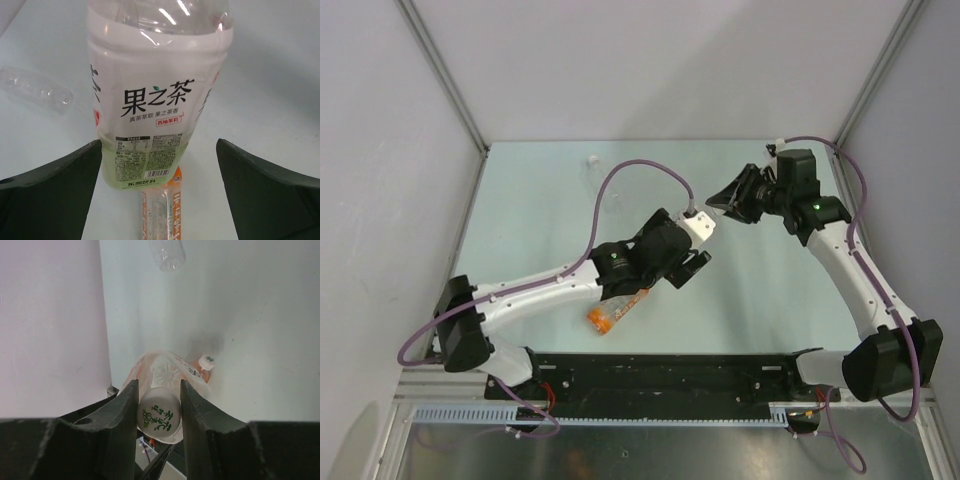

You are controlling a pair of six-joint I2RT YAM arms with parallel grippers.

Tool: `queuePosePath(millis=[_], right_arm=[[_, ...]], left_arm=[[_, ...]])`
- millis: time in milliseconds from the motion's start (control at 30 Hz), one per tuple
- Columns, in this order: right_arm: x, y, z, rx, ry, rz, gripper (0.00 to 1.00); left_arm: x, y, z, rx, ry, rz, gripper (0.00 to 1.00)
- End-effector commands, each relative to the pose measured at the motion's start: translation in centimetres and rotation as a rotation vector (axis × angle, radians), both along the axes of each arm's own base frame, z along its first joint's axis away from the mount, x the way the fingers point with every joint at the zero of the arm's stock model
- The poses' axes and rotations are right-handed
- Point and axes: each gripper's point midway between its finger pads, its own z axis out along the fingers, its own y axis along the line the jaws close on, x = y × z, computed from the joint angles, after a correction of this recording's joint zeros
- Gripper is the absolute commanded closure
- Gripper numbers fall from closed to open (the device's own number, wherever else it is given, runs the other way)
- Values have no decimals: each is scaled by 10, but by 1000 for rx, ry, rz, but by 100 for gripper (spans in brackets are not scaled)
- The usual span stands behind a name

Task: Unscrew the bottle caps

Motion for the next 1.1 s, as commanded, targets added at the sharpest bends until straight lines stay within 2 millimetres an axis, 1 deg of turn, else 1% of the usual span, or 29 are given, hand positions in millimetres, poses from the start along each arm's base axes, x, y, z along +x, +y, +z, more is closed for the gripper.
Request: queuePosePath(millis=[0,167,267,400,633,667,733,867,933,1000,1067], right_arm=[[-14,19,29,101,-36,68,100],[-20,23,35,127,-36,93,100],[-22,23,39,128,-51,104,100],[-26,23,38,120,-56,120,100],[-29,21,40,120,-64,136,100],[-29,21,40,122,-64,136,100],[-29,21,42,129,-68,141,100],[-30,25,44,139,-75,163,100],[-31,26,45,137,-89,178,100],[-32,27,46,129,-107,187,100],[-32,28,48,121,-125,195,96]], left_arm=[[8,-5,2,12,-50,28,0],[12,6,-15,71,-64,64,1],[16,14,-21,112,-87,90,1],[17,24,-22,141,-113,105,0],[14,30,-24,136,-116,103,0],[13,30,-25,128,-110,101,2],[11,29,-26,112,-101,99,10],[9,29,-26,92,-91,97,33],[7,28,-25,75,-85,93,43],[5,27,-24,58,-77,83,49],[3,25,-22,40,-68,74,50]])
